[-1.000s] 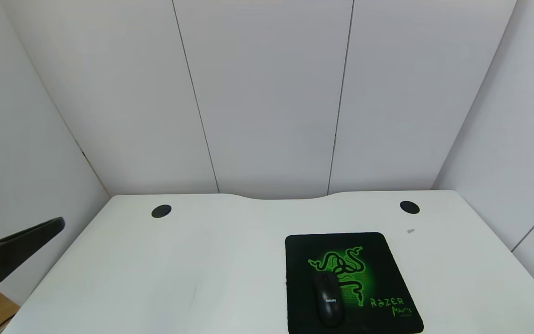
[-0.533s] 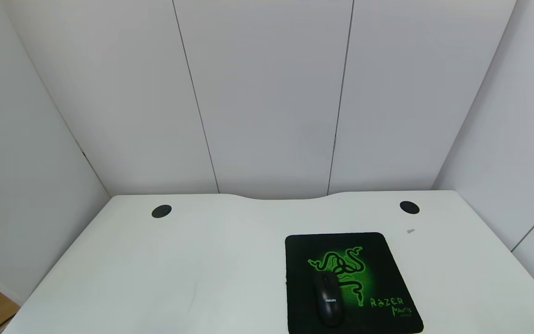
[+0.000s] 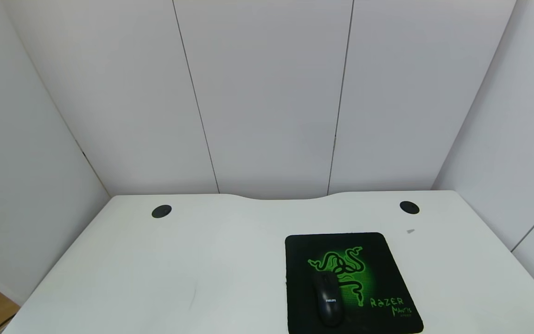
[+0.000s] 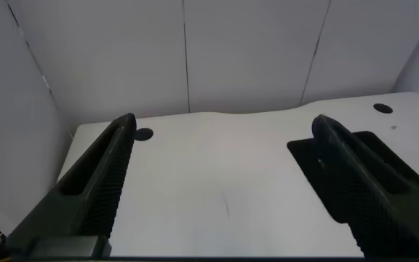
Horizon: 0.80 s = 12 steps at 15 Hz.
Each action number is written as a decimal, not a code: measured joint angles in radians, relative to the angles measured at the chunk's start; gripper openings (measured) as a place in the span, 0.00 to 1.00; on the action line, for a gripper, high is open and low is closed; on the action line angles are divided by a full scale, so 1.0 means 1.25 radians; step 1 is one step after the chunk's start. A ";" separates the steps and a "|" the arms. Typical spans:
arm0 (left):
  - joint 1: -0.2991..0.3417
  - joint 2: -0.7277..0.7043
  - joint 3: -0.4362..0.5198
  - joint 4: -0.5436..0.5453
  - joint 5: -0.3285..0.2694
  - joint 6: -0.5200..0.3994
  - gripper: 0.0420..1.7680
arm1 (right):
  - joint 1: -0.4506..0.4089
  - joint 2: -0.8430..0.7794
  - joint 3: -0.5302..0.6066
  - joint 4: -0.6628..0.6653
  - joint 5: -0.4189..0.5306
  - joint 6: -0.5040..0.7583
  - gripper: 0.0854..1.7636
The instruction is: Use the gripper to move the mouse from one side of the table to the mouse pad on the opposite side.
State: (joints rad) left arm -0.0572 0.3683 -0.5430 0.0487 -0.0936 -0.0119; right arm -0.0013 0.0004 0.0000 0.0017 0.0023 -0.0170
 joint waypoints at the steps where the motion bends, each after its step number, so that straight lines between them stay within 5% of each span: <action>1: -0.012 -0.021 0.000 0.012 0.001 0.001 0.97 | 0.000 0.000 0.000 0.000 0.000 0.000 0.97; 12: -0.031 -0.073 -0.042 0.022 0.129 0.066 0.97 | 0.000 0.000 0.000 0.000 0.000 0.001 0.97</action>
State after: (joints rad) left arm -0.0957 0.2766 -0.5955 0.0757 0.0681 0.0700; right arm -0.0017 0.0004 0.0000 0.0013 0.0028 -0.0162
